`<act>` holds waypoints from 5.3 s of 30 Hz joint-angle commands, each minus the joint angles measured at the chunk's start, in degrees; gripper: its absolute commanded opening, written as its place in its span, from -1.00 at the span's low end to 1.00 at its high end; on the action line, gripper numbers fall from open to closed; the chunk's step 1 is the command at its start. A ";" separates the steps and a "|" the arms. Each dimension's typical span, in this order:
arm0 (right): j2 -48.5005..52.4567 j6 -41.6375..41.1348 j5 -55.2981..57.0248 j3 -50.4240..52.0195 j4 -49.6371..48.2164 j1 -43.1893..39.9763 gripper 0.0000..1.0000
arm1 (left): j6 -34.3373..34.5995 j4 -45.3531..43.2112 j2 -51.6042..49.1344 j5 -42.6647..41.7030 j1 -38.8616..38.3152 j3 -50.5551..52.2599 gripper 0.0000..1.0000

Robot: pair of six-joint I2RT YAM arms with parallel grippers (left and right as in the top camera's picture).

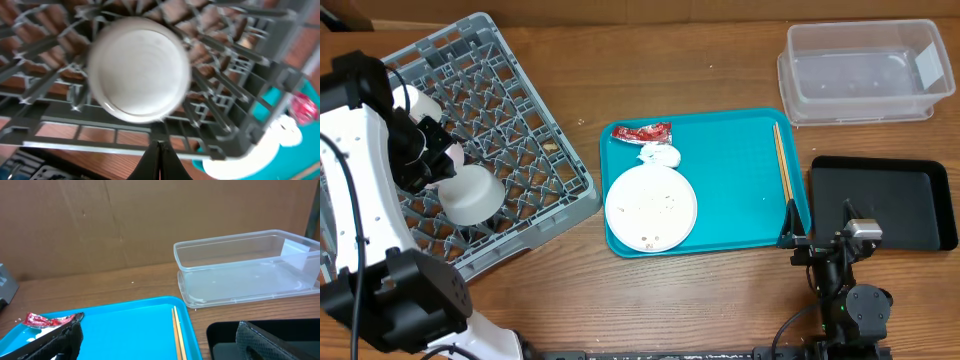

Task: Sort waste into correct bins and load items into the dishwasher

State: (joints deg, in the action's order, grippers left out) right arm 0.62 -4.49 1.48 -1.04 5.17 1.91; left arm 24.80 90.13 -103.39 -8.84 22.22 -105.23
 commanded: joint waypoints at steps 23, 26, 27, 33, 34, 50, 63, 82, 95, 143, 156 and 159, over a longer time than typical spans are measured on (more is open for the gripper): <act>-0.46 -0.22 -0.11 0.59 -0.42 -0.15 0.99 | 7.58 -0.94 3.41 17.99 -10.62 17.27 -0.92; -0.46 -0.22 -0.11 0.59 -0.42 -0.15 0.99 | 7.58 -4.68 3.41 16.24 -10.62 22.21 -0.92; -0.46 -0.22 -0.11 0.59 -0.42 -0.15 0.99 | 7.61 -5.49 3.41 16.13 -10.62 23.08 -0.92; -0.46 -0.22 -0.11 0.59 -0.42 -0.15 0.99 | 9.55 -13.11 3.41 18.67 -10.56 25.16 -0.92; -0.46 -0.22 -0.11 0.59 -0.42 -0.17 0.99 | 10.03 -13.64 3.41 18.73 -10.56 25.16 -0.92; -0.46 -0.22 -0.11 0.59 -0.42 -0.15 0.99 | 9.62 -9.97 3.43 16.85 -10.62 25.14 -0.92; -0.46 -0.22 -0.11 0.59 -0.42 -0.15 1.00 | 13.60 -16.63 3.43 24.98 -10.58 25.38 -0.92; -0.46 -0.22 -0.11 0.59 -0.42 -0.17 0.99 | 8.44 -13.70 16.02 13.81 -10.60 22.10 -0.92; -0.46 -0.22 -0.11 0.59 -0.42 -0.15 0.99 | 17.29 -24.00 12.74 27.96 -10.56 26.56 -0.92; -0.46 -0.22 -0.11 0.59 -0.42 -0.15 0.99 | 12.98 -15.39 10.80 20.28 -10.56 23.52 -0.92; -0.46 -0.22 -0.11 0.59 -0.42 -0.15 1.00 | 12.96 -14.25 9.25 18.38 -10.58 23.54 -0.92; -0.46 -0.22 -0.11 0.59 -0.42 -0.15 0.99 | 12.96 -14.32 7.13 18.21 -10.58 23.58 -0.92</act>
State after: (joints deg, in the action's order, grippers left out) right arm 0.62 -4.49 1.45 -1.04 5.13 1.91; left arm 36.58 75.94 -93.60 9.65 11.97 -80.99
